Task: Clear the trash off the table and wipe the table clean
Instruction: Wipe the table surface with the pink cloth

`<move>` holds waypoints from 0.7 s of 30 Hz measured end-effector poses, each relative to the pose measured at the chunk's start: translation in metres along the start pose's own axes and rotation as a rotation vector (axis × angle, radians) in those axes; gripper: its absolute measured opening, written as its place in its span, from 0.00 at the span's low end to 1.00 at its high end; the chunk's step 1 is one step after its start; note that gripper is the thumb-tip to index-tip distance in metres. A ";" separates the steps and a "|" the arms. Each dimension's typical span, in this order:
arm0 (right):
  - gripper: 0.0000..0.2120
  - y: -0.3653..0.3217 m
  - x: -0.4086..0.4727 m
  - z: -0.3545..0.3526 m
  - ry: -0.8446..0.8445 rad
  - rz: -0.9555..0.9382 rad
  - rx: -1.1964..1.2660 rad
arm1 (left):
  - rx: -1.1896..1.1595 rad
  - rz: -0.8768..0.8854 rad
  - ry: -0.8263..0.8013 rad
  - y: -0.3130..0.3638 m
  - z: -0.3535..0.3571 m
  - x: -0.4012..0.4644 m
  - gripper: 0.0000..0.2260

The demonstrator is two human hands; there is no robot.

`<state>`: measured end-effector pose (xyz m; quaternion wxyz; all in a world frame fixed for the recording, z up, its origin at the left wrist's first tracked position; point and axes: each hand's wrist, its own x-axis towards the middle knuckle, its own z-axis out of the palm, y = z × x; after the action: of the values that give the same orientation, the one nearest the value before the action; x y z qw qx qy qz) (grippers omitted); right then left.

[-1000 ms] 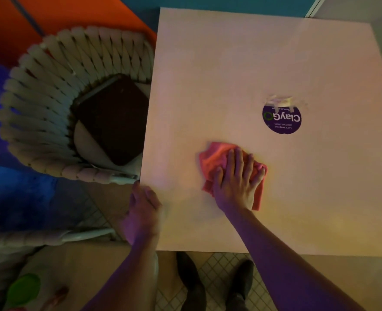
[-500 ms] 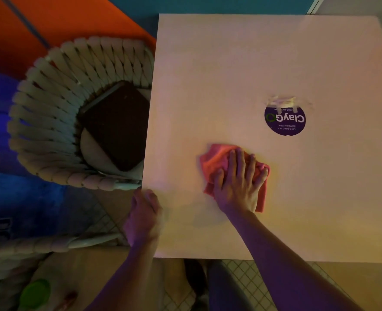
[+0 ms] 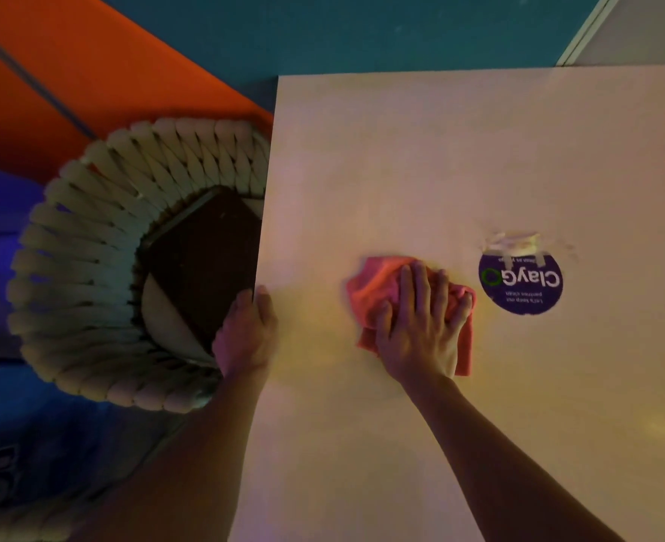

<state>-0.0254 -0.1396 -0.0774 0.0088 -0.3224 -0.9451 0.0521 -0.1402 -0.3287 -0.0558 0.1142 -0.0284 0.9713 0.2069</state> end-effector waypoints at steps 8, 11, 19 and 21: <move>0.31 -0.013 0.099 0.003 0.003 -0.022 0.016 | -0.031 -0.029 -0.016 0.084 0.007 0.119 0.21; 0.31 -0.019 0.136 0.002 0.019 -0.053 0.016 | -0.034 -0.036 -0.034 0.100 0.008 0.140 0.21; 0.31 -0.058 0.257 0.010 0.041 -0.104 0.029 | -0.029 -0.056 -0.088 0.103 0.010 0.149 0.19; 0.31 -0.069 0.284 0.011 0.024 -0.102 0.041 | -0.016 -0.061 -0.092 0.103 0.010 0.150 0.19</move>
<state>-0.2929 -0.0212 -0.0858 0.0295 -0.2740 -0.9589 0.0672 -0.2948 -0.2316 -0.0594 0.1647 -0.0496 0.9619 0.2123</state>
